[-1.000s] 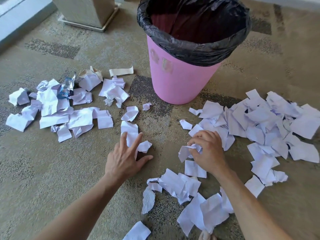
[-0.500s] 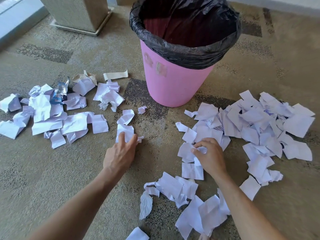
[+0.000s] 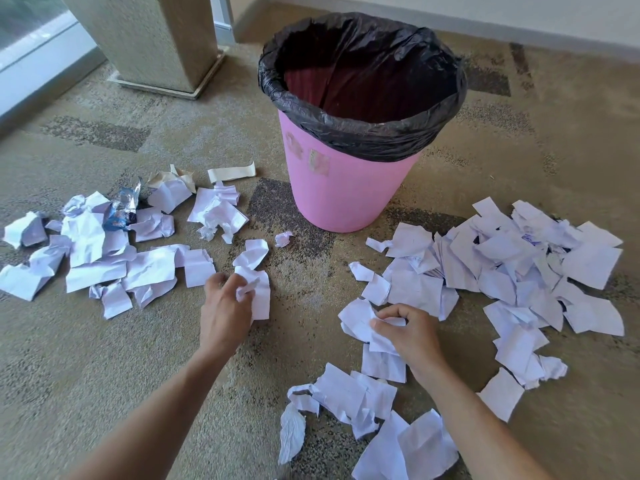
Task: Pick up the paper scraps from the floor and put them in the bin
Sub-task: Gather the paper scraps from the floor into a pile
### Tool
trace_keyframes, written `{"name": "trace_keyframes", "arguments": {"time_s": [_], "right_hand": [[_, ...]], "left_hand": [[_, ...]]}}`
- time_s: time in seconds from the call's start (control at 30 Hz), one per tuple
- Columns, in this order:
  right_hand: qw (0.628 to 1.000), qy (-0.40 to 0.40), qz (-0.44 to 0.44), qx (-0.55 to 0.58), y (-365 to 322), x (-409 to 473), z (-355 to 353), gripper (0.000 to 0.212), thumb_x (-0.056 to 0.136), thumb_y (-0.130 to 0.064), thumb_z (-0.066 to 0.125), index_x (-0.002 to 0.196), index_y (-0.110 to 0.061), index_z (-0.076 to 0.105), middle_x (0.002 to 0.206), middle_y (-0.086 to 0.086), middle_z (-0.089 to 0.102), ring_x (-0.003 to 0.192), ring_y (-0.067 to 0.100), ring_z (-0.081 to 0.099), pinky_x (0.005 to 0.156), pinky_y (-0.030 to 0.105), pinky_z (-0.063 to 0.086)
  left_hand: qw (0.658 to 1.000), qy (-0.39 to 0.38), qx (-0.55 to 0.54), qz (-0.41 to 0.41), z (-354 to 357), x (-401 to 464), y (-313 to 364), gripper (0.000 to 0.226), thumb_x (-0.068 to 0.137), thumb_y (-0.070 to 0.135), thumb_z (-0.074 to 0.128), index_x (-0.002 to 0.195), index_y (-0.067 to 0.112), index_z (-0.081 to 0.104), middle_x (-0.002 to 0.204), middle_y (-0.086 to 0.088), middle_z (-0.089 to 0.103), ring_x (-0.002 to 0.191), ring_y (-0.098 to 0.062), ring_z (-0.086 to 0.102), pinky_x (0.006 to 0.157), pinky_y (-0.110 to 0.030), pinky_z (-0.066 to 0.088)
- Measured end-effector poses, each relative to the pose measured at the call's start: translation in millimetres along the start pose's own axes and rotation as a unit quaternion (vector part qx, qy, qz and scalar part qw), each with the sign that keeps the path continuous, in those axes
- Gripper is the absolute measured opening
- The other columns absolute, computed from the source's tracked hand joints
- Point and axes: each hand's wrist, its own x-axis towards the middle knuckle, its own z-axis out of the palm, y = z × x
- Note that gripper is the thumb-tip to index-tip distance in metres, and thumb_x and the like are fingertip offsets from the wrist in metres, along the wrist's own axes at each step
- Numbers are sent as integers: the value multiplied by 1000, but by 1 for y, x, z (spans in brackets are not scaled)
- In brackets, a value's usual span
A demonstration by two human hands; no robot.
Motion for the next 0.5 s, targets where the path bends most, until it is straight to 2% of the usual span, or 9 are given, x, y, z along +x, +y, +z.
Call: {"name": "trace_keyframes", "arguments": {"time_s": [0.13, 0.3, 0.37, 0.5], "right_hand": [[992, -59, -79, -74, -6, 1, 8, 9, 77, -19, 80, 76, -20, 70, 94, -11, 65, 90, -3, 58, 76, 14, 40], [980, -75, -126, -136, -10, -2, 28, 8, 76, -15, 80, 80, -14, 72, 98, -20, 49, 90, -10, 49, 76, -5, 30], [981, -58, -129, -135, -11, -3, 29, 8, 77, -14, 79, 79, -13, 72, 96, -17, 54, 88, -8, 52, 75, -2, 34], [980, -47, -122, -153, -14, -3, 30, 6, 80, -20, 76, 79, -19, 71, 86, -13, 68, 82, 4, 61, 73, 19, 46]], "left_hand": [[999, -25, 22, 24, 2, 4, 1, 14, 91, 35, 61, 100, 24, 62, 138, -7, 43, 97, -31, 60, 76, -33, 43], [999, -22, -2, 48, 1, 3, -2, 14, 88, 32, 66, 94, 19, 65, 109, -1, 54, 86, -20, 54, 70, -30, 39], [997, -20, -10, 70, 1, 0, -2, 13, 86, 28, 70, 88, 15, 66, 98, 2, 55, 83, -19, 54, 67, -30, 39], [994, -36, -43, 90, 6, -6, 0, 15, 81, 20, 75, 76, 11, 65, 84, 5, 57, 75, -19, 58, 63, -29, 38]]}}
